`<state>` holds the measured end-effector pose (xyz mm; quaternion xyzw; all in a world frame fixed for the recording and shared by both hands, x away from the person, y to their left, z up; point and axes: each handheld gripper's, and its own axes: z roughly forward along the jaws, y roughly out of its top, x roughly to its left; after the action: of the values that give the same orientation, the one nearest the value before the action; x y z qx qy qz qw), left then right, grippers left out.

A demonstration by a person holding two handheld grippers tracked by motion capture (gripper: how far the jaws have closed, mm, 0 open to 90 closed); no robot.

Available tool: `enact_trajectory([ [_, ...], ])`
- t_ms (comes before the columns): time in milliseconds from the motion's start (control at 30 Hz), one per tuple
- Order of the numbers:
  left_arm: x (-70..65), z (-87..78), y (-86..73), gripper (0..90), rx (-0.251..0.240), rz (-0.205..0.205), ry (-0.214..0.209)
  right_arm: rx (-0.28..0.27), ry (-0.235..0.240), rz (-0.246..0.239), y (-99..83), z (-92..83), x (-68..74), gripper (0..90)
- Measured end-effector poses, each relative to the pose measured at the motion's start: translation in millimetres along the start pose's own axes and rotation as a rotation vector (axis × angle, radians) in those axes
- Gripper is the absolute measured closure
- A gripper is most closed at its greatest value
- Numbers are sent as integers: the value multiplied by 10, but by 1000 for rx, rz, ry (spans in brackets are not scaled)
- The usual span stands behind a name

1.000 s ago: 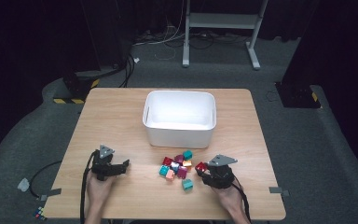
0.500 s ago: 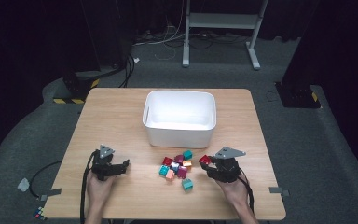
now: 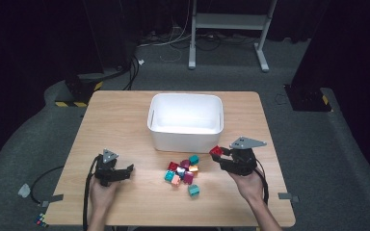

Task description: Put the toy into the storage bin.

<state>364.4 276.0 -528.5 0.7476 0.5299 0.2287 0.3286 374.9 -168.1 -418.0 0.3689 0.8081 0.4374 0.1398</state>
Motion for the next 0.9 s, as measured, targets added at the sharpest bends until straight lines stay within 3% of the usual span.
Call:
enact_trajectory([
  [367, 0, -2, -1, 164, -1, -3, 2, -39, 9, 16, 365, -121, -103, 587],
  [533, 2, 0, 0, 161, -1, -4, -2, -28, -2, 8, 594, -34, -189, 587],
  [900, 3, 0, 0, 158, -1, -4, -4, -26, -43, 12, 867, 164, -323, 586],
])
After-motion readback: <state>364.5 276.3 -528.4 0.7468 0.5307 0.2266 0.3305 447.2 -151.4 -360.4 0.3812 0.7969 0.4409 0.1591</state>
